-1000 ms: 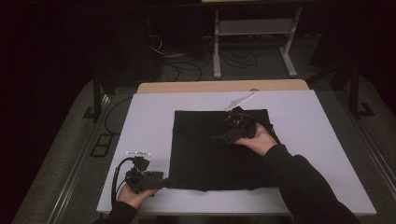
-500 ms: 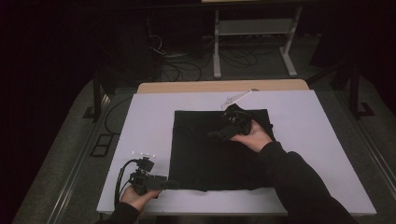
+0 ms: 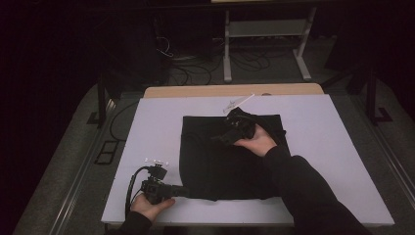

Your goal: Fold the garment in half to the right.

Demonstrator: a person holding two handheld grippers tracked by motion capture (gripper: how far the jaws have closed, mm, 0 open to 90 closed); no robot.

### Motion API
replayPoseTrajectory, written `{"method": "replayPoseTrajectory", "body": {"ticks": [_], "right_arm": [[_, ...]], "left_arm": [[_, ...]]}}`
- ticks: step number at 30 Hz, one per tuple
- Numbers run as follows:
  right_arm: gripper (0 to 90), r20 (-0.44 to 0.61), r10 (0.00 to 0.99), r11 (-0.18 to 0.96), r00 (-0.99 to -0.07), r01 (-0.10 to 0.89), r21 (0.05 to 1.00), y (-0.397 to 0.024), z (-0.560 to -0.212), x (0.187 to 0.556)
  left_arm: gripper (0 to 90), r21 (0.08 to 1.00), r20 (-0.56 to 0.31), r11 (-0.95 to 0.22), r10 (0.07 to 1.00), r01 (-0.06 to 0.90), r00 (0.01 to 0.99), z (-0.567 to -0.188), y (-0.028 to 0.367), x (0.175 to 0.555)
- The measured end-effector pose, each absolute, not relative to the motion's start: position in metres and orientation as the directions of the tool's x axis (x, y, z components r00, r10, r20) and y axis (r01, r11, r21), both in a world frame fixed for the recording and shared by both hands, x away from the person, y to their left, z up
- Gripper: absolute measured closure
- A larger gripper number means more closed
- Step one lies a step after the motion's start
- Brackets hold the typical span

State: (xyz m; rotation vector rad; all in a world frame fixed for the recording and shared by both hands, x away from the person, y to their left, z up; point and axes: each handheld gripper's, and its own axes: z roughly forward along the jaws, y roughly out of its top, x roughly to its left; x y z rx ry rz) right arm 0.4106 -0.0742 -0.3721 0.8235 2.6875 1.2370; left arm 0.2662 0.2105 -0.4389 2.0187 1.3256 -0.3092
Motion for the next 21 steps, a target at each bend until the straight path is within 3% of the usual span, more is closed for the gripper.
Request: {"method": "replayPoseTrajectory", "body": {"ticks": [3, 4, 21], "right_arm": [[7.8, 0.135, 0.493, 0.545, -0.859, 0.426, 0.722, -0.066, -0.373, 0.414], [7.9, 0.128, 0.492, 0.552, -0.861, 0.422, 0.719, -0.063, -0.373, 0.416], [12.2, 0.068, 0.48, 0.609, -0.875, 0.388, 0.691, -0.03, -0.375, 0.438]], "left_arm": [[81.2, 0.408, -0.526, -0.259, 0.717, 0.876, 0.457, -0.44, 0.209, 0.267], [82.5, 0.41, -0.525, -0.26, 0.716, 0.874, 0.459, -0.44, 0.208, 0.267], [83.7, 0.435, -0.558, -0.247, 0.681, 0.866, 0.475, -0.436, 0.212, 0.269]]}}
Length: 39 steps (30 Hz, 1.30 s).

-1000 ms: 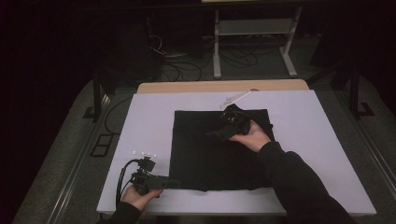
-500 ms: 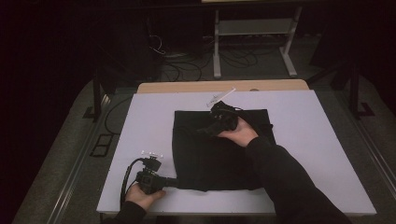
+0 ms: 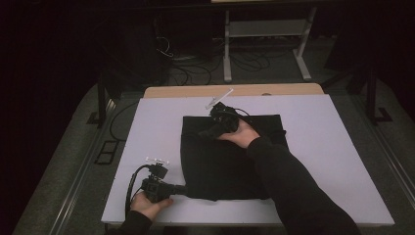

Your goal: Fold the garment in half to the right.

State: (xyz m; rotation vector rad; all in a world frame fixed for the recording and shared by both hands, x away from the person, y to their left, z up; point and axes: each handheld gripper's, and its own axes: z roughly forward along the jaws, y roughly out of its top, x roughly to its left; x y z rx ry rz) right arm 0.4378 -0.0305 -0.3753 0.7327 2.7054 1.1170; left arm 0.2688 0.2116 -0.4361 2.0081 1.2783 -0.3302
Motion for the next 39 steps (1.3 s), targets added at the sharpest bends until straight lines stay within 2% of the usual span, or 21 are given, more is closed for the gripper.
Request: {"method": "replayPoseTrajectory", "body": {"ticks": [10, 27, 36, 39], "right_arm": [[13.5, 0.021, 0.502, 0.629, -0.865, 0.382, 0.677, -0.024, -0.371, 0.45], [16.8, -0.121, 0.483, 0.704, -0.867, 0.303, 0.643, 0.005, -0.37, 0.468], [21.5, -0.161, 0.477, 0.743, -0.864, 0.299, 0.599, 0.019, -0.376, 0.482], [25.2, -0.214, 0.467, 0.766, -0.858, 0.271, 0.583, 0.026, -0.379, 0.484]], "left_arm": [[83.7, 0.439, -0.564, -0.254, 0.669, 0.862, 0.484, -0.435, 0.212, 0.27], [83.5, 0.446, -0.575, -0.264, 0.648, 0.855, 0.499, -0.435, 0.215, 0.271], [83.1, 0.455, -0.578, -0.258, 0.643, 0.853, 0.502, -0.436, 0.217, 0.27], [83.2, 0.457, -0.58, -0.254, 0.642, 0.852, 0.502, -0.435, 0.217, 0.27]]}}
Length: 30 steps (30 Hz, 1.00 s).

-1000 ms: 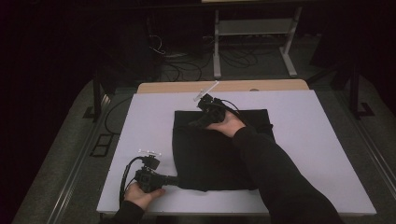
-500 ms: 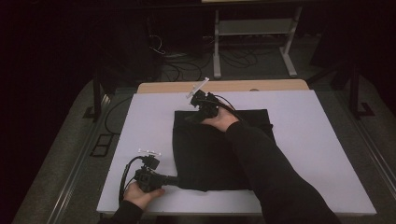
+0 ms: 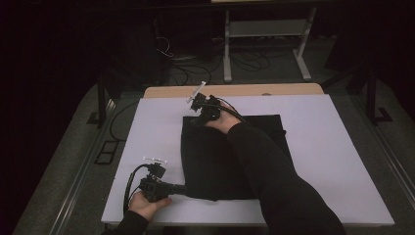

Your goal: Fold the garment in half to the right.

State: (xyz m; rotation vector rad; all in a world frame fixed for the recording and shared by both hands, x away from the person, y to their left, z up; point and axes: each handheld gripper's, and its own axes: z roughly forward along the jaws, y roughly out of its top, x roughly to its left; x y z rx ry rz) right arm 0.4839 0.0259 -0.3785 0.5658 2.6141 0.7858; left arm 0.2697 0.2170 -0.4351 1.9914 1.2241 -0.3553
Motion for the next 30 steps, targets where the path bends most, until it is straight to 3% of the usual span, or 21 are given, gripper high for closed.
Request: {"method": "replayPoseTrajectory", "body": {"ticks": [5, 8, 22, 30], "right_arm": [[29.0, -0.215, 0.463, 0.77, -0.86, 0.27, 0.578, 0.036, -0.383, 0.489], [37.0, -0.201, 0.45, 0.774, -0.87, 0.268, 0.574, 0.041, -0.386, 0.493], [39.4, -0.194, 0.458, 0.78, -0.868, 0.287, 0.557, 0.064, -0.409, 0.504], [46.9, -0.209, 0.473, 0.777, -0.856, 0.294, 0.557, 0.074, -0.417, 0.511]], "left_arm": [[83.2, 0.459, -0.58, -0.255, 0.639, 0.851, 0.505, -0.435, 0.217, 0.27], [83.3, 0.46, -0.581, -0.255, 0.639, 0.851, 0.505, -0.435, 0.217, 0.27], [83.3, 0.457, -0.587, -0.252, 0.635, 0.853, 0.502, -0.434, 0.218, 0.27], [83.3, 0.46, -0.591, -0.243, 0.633, 0.854, 0.499, -0.434, 0.218, 0.269]]}}
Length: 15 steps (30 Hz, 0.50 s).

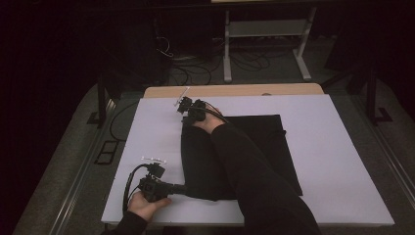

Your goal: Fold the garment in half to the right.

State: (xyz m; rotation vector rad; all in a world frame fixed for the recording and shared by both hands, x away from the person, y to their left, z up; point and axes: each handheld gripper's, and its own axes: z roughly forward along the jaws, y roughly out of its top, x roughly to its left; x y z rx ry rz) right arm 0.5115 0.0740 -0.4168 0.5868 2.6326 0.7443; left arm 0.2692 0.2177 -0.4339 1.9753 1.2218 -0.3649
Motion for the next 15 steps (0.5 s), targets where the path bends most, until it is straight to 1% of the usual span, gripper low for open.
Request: {"method": "replayPoseTrajectory", "body": {"ticks": [3, 8, 15], "right_arm": [[48.9, -0.215, 0.482, 0.779, -0.849, 0.303, 0.549, 0.075, -0.42, 0.515], [55.6, -0.186, 0.51, 0.759, -0.84, 0.337, 0.558, 0.073, -0.426, 0.521], [56.9, -0.078, 0.554, 0.706, -0.829, 0.418, 0.572, 0.067, -0.431, 0.531]], "left_arm": [[83.3, 0.459, -0.588, -0.253, 0.632, 0.852, 0.505, -0.434, 0.218, 0.269], [83.4, 0.458, -0.587, -0.256, 0.632, 0.851, 0.506, -0.434, 0.218, 0.27], [83.4, 0.455, -0.59, -0.258, 0.63, 0.852, 0.506, -0.434, 0.218, 0.27]]}}
